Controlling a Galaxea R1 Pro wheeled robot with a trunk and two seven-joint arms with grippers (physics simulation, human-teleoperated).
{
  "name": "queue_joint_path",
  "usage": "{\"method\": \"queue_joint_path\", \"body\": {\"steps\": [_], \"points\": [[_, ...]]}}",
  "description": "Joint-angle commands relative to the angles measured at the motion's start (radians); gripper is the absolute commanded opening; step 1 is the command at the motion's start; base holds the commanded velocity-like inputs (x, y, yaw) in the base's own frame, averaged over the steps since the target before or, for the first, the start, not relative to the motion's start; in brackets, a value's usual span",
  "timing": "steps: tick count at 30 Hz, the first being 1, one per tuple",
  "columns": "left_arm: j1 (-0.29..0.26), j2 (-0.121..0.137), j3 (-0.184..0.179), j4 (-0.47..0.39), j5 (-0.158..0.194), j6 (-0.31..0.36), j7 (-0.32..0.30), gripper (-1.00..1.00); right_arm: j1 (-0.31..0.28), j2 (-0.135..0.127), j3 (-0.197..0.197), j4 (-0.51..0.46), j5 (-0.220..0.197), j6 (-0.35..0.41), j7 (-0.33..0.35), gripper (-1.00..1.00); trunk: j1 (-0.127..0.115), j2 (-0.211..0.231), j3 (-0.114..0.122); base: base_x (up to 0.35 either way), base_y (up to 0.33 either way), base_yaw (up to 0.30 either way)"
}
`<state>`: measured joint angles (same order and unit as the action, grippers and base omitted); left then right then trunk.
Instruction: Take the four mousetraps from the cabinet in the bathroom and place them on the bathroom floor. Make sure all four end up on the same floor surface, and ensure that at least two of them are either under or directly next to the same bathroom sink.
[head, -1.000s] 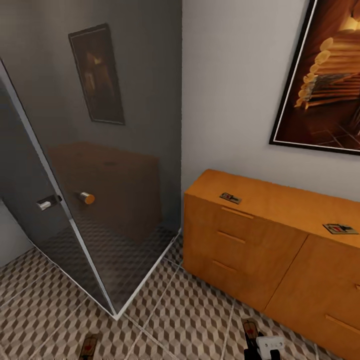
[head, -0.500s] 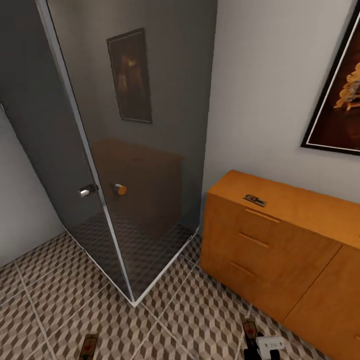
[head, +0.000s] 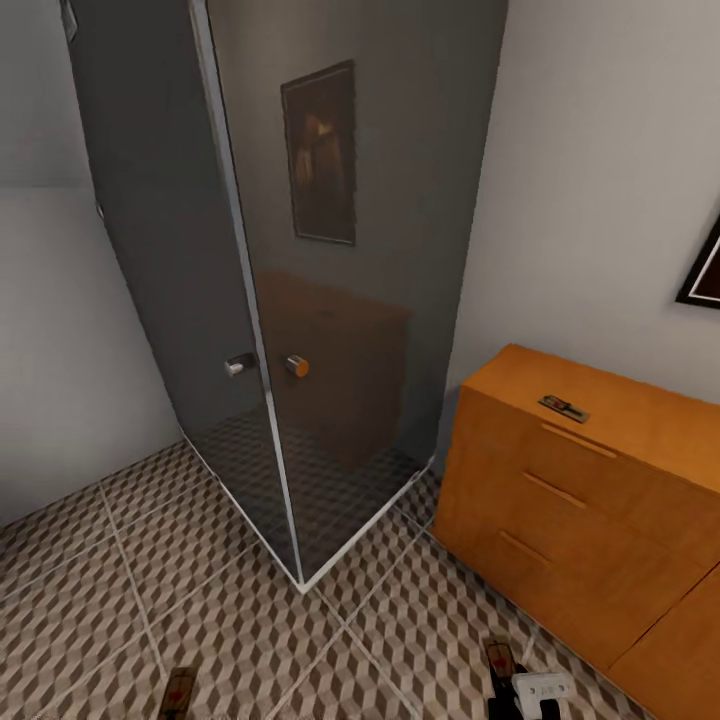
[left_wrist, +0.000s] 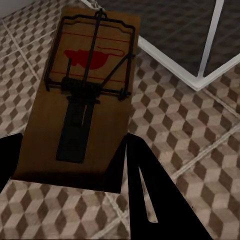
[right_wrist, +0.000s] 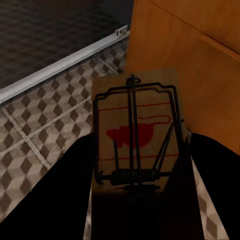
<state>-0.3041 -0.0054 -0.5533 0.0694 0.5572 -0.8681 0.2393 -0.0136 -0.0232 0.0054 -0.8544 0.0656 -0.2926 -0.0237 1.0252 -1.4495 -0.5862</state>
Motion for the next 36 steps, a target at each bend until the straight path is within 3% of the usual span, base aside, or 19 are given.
{"method": "queue_joint_path", "body": {"steps": [1, 36], "points": [[-0.001, -0.001, -0.008, 0.003, -0.003, -0.002, 0.012, -1.00, 0.000, 0.000, 0.001, 0.000, 0.006, -0.002, -0.002, -1.00, 0.000, 0.000, -0.001, -0.079, 0.000, 0.284], [-0.001, -0.001, -0.008, 0.003, -0.003, -0.002, 0.012, -1.00, 0.000, 0.000, 0.000, 0.000, 0.006, -0.002, -0.002, -1.00, 0.000, 0.000, -0.001, -0.079, 0.000, 0.284]]}}
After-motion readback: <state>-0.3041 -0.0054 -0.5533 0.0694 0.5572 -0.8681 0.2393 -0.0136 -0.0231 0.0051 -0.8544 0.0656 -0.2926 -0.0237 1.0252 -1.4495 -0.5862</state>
